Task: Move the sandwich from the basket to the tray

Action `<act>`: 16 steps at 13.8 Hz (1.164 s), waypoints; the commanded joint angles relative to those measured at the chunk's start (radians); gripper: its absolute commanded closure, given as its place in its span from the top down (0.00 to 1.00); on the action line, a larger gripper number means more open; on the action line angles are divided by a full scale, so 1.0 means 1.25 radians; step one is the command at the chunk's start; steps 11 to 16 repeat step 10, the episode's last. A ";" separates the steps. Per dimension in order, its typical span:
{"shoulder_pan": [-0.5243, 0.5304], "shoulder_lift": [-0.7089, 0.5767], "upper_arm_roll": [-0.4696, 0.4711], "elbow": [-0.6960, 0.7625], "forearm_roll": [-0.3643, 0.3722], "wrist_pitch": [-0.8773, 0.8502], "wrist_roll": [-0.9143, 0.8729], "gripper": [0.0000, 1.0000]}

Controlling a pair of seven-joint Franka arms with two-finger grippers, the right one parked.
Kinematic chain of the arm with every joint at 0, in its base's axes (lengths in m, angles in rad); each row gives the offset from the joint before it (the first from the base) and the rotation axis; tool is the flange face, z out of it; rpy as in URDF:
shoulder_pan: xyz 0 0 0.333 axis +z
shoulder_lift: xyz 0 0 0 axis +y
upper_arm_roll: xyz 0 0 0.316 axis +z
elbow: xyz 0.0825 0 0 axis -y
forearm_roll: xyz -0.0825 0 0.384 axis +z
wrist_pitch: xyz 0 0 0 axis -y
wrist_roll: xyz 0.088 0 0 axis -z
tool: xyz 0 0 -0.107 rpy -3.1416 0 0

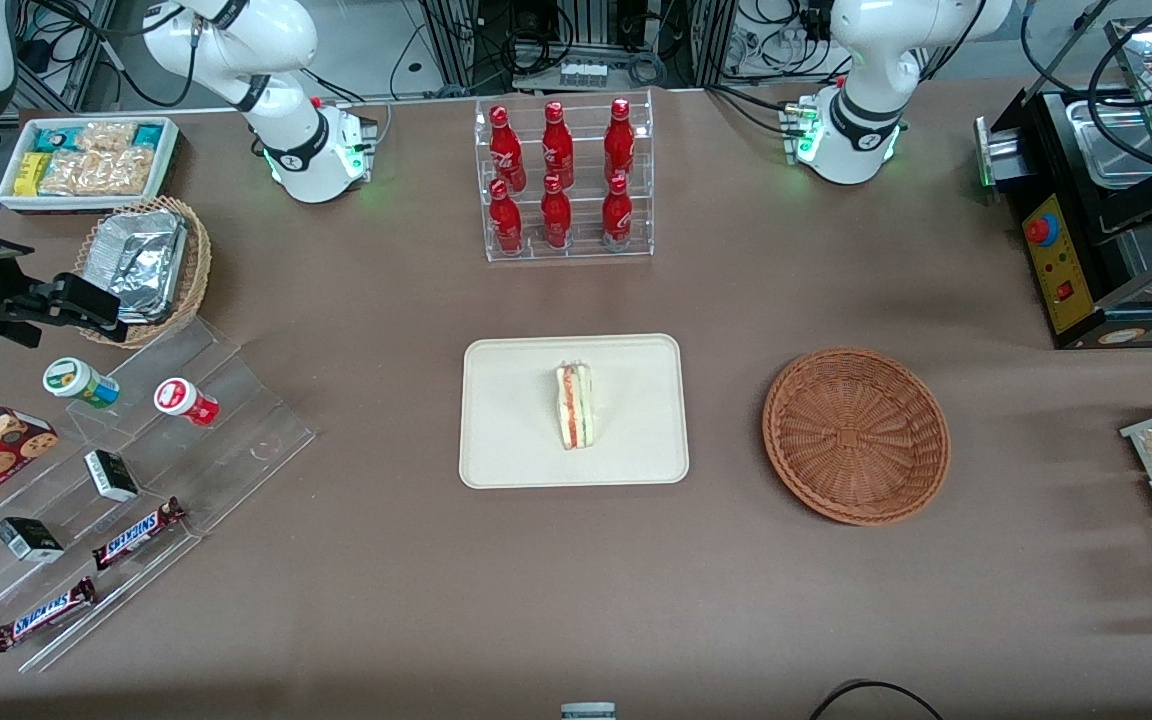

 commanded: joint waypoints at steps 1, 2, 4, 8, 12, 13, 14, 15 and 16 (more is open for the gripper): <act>-0.015 -0.069 0.010 -0.116 -0.002 0.069 0.008 0.99; -0.015 -0.073 0.009 -0.128 0.000 0.076 0.007 0.99; -0.015 -0.065 0.004 -0.129 -0.003 0.076 -0.035 0.99; -0.010 -0.034 -0.001 -0.094 -0.022 0.078 -0.044 0.99; -0.007 -0.030 -0.001 -0.094 -0.025 0.078 -0.039 0.99; -0.007 -0.030 -0.001 -0.094 -0.025 0.078 -0.039 0.99; -0.007 -0.030 -0.001 -0.094 -0.025 0.078 -0.039 0.99; -0.007 -0.030 -0.001 -0.094 -0.025 0.078 -0.039 0.99; -0.007 -0.030 -0.001 -0.094 -0.025 0.078 -0.039 0.99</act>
